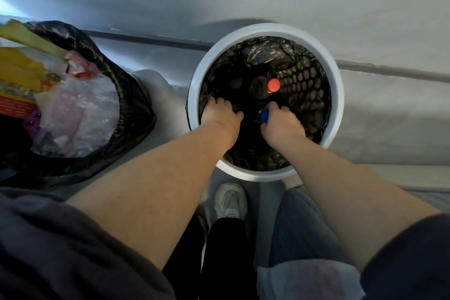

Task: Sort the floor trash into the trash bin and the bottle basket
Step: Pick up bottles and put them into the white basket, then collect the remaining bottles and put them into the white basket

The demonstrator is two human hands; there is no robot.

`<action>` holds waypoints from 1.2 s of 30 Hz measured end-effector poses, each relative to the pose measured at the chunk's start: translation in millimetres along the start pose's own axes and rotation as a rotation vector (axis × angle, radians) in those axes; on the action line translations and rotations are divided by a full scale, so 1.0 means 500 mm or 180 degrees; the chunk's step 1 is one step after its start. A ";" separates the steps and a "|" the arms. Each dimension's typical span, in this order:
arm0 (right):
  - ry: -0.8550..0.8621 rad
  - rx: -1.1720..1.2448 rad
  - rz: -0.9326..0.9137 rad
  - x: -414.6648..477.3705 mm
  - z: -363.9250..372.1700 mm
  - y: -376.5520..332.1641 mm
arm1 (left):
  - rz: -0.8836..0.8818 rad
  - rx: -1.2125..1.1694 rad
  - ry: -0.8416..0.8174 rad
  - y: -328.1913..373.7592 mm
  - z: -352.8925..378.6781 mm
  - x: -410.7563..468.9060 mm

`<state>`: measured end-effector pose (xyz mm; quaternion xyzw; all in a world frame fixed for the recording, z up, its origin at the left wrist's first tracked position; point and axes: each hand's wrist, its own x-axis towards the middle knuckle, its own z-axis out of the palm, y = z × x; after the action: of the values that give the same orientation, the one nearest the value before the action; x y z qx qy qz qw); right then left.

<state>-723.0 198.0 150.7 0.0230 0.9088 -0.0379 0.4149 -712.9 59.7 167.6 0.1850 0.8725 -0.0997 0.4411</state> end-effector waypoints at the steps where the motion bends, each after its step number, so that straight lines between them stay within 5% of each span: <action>1: 0.0024 -0.0097 -0.0026 -0.014 -0.008 0.000 | -0.0002 0.0041 0.0058 -0.003 -0.005 -0.012; 5: 0.0148 -0.0605 -0.0168 -0.093 -0.057 0.004 | 0.0007 0.0148 0.0216 -0.022 -0.035 -0.089; 18: 0.0426 -0.1138 -0.0727 -0.493 -0.301 -0.057 | -0.0770 -0.1178 0.1026 -0.127 -0.141 -0.567; 30: 0.0551 -0.1830 -0.1965 -0.900 -0.361 -0.117 | -0.2305 -0.2329 0.0934 0.059 -0.084 -1.070; 36: 0.0661 -0.1901 -0.2757 -1.049 -0.341 -0.195 | -0.3300 -0.2813 0.1395 0.190 -0.045 -1.246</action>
<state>-515.1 110.6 663.5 -0.4695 0.8426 0.0570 0.2577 -352.4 7.7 682.5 -0.4338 0.8754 0.1058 0.1852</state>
